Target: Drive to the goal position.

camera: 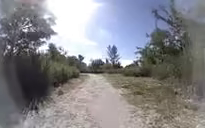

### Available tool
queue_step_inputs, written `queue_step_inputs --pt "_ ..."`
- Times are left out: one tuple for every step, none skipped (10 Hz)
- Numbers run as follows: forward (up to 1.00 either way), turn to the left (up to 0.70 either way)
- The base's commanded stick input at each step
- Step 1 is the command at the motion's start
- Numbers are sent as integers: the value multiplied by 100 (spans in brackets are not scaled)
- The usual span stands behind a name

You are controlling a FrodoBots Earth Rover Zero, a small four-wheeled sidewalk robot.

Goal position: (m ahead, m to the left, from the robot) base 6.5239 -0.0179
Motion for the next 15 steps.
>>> queue_step_inputs --pt "85 0" --pt "85 0" --pt "85 0" --pt "85 0" --pt "85 0" --pt "85 0" --pt "85 0" --pt "85 0" --pt "85 0" --pt "85 0" --pt "85 0" --pt "85 0" --pt "85 0" --pt "85 0" --pt "85 0"
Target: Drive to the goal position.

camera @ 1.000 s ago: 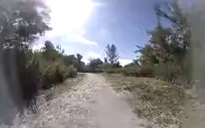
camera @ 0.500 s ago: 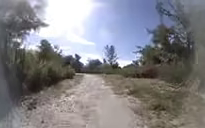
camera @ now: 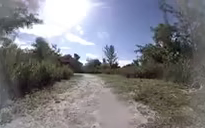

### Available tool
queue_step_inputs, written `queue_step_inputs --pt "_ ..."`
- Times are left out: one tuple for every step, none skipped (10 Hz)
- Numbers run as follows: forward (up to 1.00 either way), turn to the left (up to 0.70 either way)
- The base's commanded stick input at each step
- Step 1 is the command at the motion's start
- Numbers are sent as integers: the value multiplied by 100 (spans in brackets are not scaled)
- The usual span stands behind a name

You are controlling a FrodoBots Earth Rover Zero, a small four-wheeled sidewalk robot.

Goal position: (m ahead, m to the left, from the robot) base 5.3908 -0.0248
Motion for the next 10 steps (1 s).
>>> queue_step_inputs --pt "85 0" --pt "85 0" --pt "85 0" --pt "85 0" --pt "85 0" --pt "85 0" --pt "85 0" --pt "85 0" --pt "85 0" --pt "85 0"
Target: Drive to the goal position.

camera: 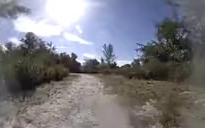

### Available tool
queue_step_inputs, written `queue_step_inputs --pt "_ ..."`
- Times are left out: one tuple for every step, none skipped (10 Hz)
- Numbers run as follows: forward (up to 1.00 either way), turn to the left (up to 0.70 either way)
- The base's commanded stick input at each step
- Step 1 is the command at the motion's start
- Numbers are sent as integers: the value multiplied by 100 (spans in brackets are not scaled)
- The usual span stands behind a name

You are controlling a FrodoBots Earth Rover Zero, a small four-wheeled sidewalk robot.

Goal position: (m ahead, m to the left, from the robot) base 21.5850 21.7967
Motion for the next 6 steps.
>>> queue_step_inputs --pt "85 0" --pt "85 0" --pt "85 0" --pt "85 0" --pt "85 0" --pt "85 0"
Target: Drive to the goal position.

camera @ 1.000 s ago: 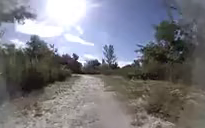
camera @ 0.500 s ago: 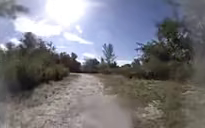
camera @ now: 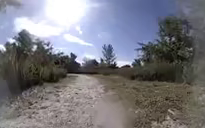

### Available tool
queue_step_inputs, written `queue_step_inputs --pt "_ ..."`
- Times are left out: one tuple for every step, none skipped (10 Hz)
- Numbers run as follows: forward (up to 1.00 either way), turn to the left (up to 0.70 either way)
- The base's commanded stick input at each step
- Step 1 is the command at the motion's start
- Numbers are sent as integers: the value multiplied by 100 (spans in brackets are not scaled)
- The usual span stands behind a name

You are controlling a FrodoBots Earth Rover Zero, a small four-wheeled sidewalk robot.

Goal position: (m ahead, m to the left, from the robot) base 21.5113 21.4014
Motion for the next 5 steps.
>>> queue_step_inputs --pt "85 0" --pt "85 0" --pt "85 0" --pt "85 0" --pt "85 0"
